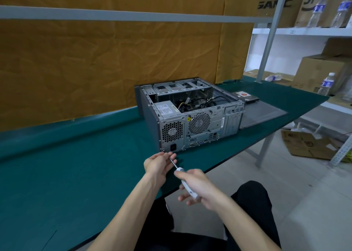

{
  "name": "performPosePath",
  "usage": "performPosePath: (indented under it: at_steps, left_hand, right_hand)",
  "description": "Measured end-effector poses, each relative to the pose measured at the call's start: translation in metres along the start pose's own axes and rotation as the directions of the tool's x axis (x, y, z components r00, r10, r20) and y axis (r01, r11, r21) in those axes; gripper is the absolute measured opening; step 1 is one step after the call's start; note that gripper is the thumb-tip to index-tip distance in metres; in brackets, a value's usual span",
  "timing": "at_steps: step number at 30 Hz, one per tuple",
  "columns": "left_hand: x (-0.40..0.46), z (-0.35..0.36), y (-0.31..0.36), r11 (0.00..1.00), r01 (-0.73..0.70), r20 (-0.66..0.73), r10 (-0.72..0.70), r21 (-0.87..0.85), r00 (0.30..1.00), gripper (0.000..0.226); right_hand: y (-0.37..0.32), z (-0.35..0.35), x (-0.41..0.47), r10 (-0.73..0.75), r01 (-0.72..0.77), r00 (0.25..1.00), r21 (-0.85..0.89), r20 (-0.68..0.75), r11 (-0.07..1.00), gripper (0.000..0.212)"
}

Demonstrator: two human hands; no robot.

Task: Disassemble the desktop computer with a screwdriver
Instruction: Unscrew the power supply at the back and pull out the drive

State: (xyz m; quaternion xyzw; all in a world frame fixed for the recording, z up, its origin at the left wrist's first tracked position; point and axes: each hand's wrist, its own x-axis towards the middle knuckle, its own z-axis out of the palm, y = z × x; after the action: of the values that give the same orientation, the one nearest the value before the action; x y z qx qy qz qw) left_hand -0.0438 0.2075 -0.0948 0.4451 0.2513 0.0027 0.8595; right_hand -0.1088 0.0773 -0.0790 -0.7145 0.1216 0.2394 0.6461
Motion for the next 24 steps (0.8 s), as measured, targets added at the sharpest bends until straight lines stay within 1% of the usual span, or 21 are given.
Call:
performPosePath:
  at_steps: [2, 3, 4, 5, 7, 8, 9, 10, 11, 12, 13, 14, 16, 17, 18, 19, 20, 21, 22, 23, 24]
  left_hand:
    - [0.001, -0.003, 0.002, 1.0, 0.008, 0.011, -0.008, -0.004, 1.0, 0.024]
    - [0.001, -0.003, 0.002, 1.0, 0.011, 0.015, -0.011, -0.005, 1.0, 0.024]
    - [0.002, -0.003, 0.003, 1.0, 0.013, 0.016, -0.013, -0.003, 1.0, 0.024]
    - [0.002, -0.001, 0.003, 1.0, 0.016, 0.017, -0.016, 0.003, 1.0, 0.024]
    - [0.001, 0.003, 0.001, 1.0, 0.019, 0.022, -0.019, 0.009, 1.0, 0.027]
    - [0.001, 0.005, 0.0, 1.0, 0.021, 0.018, -0.021, 0.0, 1.0, 0.03]
    - [0.002, 0.007, -0.001, 1.0, 0.025, 0.01, -0.024, -0.018, 1.0, 0.032]
    - [0.003, 0.007, -0.002, 0.999, 0.028, 0.004, -0.028, -0.039, 1.0, 0.033]
    - [0.003, 0.006, -0.003, 0.998, 0.029, 0.007, -0.029, -0.056, 1.0, 0.035]
    - [0.003, 0.005, -0.003, 0.997, 0.029, 0.017, -0.028, -0.071, 0.999, 0.035]
    - [0.003, 0.003, -0.004, 0.996, 0.03, 0.03, -0.027, -0.084, 0.999, 0.034]
    - [0.005, 0.001, -0.004, 0.995, 0.035, 0.043, -0.031, -0.092, 0.999, 0.033]
    - [0.006, 0.0, -0.004, 0.996, 0.046, 0.061, -0.042, -0.078, 0.997, 0.03]
    - [0.006, 0.0, -0.004, 0.997, 0.046, 0.061, -0.042, -0.063, 0.997, 0.029]
    - [0.006, 0.001, -0.003, 0.998, 0.04, 0.057, -0.037, -0.051, 0.998, 0.027]
    - [0.007, 0.001, -0.003, 0.998, 0.035, 0.055, -0.032, -0.046, 0.998, 0.024]
    - [0.007, 0.0, -0.003, 0.998, 0.033, 0.06, -0.03, -0.047, 0.998, 0.021]
    - [0.007, 0.0, -0.003, 0.998, 0.035, 0.071, -0.032, -0.052, 0.997, 0.019]
    - [0.007, -0.001, -0.003, 0.998, 0.039, 0.081, -0.034, -0.059, 0.996, 0.017]
    - [0.008, -0.002, -0.004, 0.997, 0.043, 0.091, -0.037, -0.065, 0.995, 0.015]
    - [0.009, -0.003, -0.004, 0.997, 0.047, 0.102, -0.04, -0.067, 0.994, 0.013]
  right_hand:
    - [-0.004, -0.004, -0.003, 0.081, -0.093, 0.989, 0.102, 0.123, 0.99, 0.032]
    - [-0.005, -0.005, -0.003, 0.052, -0.059, 0.994, 0.071, 0.099, 0.996, 0.033]
    - [-0.004, -0.004, -0.003, -0.031, 0.032, 0.999, -0.047, 0.015, 0.998, 0.031]
    - [-0.002, -0.002, -0.001, -0.172, 0.139, 0.98, -0.272, -0.101, 0.952, 0.028]
    - [0.006, -0.001, 0.003, -0.467, 0.192, 0.856, -0.702, -0.222, 0.686, 0.019]
    - [0.008, 0.0, 0.005, -0.518, 0.181, 0.822, -0.752, -0.238, 0.633, 0.02]
    - [0.009, -0.001, 0.005, -0.459, 0.201, 0.859, -0.676, -0.226, 0.709, 0.024]
    - [0.006, -0.004, 0.002, -0.32, 0.207, 0.929, -0.457, -0.185, 0.865, 0.029]
    - [0.003, -0.007, 0.0, -0.137, 0.127, 0.989, -0.162, -0.055, 0.979, 0.033]
    - [0.0, -0.009, -0.003, 0.003, -0.009, 0.994, 0.058, 0.108, 0.998, 0.036]
    - [0.0, -0.012, -0.004, 0.056, -0.091, 0.977, 0.163, 0.207, 0.982, 0.039]
    - [0.001, -0.013, -0.004, 0.058, -0.102, 0.971, 0.182, 0.232, 0.978, 0.04]
    - [0.004, -0.007, -0.003, -0.067, 0.068, 0.996, -0.011, 0.059, 0.998, 0.031]
    - [0.006, -0.002, -0.002, -0.191, 0.167, 0.979, -0.249, -0.075, 0.954, 0.023]
    - [0.009, 0.001, -0.001, -0.323, 0.204, 0.931, -0.488, -0.173, 0.849, 0.018]
    - [0.013, 0.004, 0.001, -0.422, 0.189, 0.879, -0.649, -0.223, 0.737, 0.021]
    - [0.016, 0.006, 0.001, -0.435, 0.181, 0.873, -0.678, -0.223, 0.712, 0.026]
    - [0.016, 0.006, 0.0, -0.339, 0.182, 0.921, -0.557, -0.192, 0.811, 0.03]
    - [0.012, 0.005, -0.003, -0.187, 0.142, 0.975, -0.306, -0.123, 0.941, 0.034]
    - [0.008, 0.002, -0.006, -0.036, 0.036, 0.999, -0.039, 0.014, 0.999, 0.036]
    - [0.006, -0.002, -0.007, 0.03, -0.046, 0.992, 0.133, 0.119, 0.99, 0.034]
